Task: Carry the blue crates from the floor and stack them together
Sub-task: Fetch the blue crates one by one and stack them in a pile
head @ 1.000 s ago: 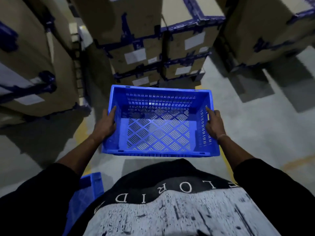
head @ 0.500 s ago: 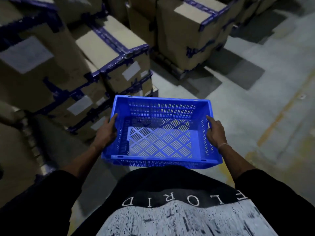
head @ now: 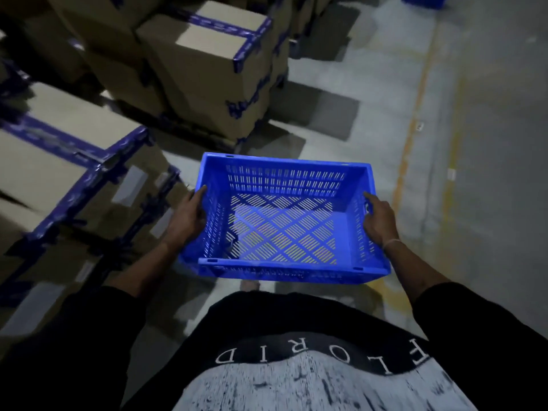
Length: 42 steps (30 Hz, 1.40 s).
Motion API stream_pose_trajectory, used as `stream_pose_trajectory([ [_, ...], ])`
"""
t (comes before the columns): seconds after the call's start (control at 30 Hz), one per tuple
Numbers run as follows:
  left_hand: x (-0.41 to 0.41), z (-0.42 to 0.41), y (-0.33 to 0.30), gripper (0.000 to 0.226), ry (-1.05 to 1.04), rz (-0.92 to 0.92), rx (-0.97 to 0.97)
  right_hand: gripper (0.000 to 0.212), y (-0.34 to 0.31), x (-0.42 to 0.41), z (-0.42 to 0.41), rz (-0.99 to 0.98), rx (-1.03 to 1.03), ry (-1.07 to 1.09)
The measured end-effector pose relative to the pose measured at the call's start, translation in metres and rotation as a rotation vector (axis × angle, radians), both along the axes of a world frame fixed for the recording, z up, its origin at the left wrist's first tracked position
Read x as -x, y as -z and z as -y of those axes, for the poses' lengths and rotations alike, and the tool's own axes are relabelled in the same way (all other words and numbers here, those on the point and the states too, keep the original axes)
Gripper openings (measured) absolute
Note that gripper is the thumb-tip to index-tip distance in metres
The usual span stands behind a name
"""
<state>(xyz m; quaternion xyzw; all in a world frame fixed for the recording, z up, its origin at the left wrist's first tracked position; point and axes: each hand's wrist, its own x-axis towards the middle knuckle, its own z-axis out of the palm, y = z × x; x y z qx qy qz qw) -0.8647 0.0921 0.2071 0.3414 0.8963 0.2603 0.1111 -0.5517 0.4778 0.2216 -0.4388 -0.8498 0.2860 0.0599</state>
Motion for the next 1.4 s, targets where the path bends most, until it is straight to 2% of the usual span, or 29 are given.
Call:
stream_pose_trajectory([
  [0.33,0.149,-0.147,-0.018,0.074,0.182,0.002,-0.057,0.057,-0.016,0.071,-0.073,-0.011,-0.019,0.221],
  [0.6,0.212,-0.267,-0.025,0.074,0.277,0.068,-0.052,0.056,-0.005,0.111,-0.155,-0.036,0.011,0.331],
  [0.87,0.257,-0.435,-0.021,0.067,0.346,0.066,-0.097,0.056,0.008,0.155,-0.307,-0.074,0.013,0.388],
  [1.17,0.305,-0.622,-0.037,0.069,0.308,0.031,-0.105,0.059,-0.033,0.193,-0.48,-0.08,-0.013,0.409],
  [1.4,0.346,-0.747,-0.03,0.072,0.339,0.075,-0.107,0.059,-0.034,0.223,-0.609,-0.075,-0.021,0.416],
])
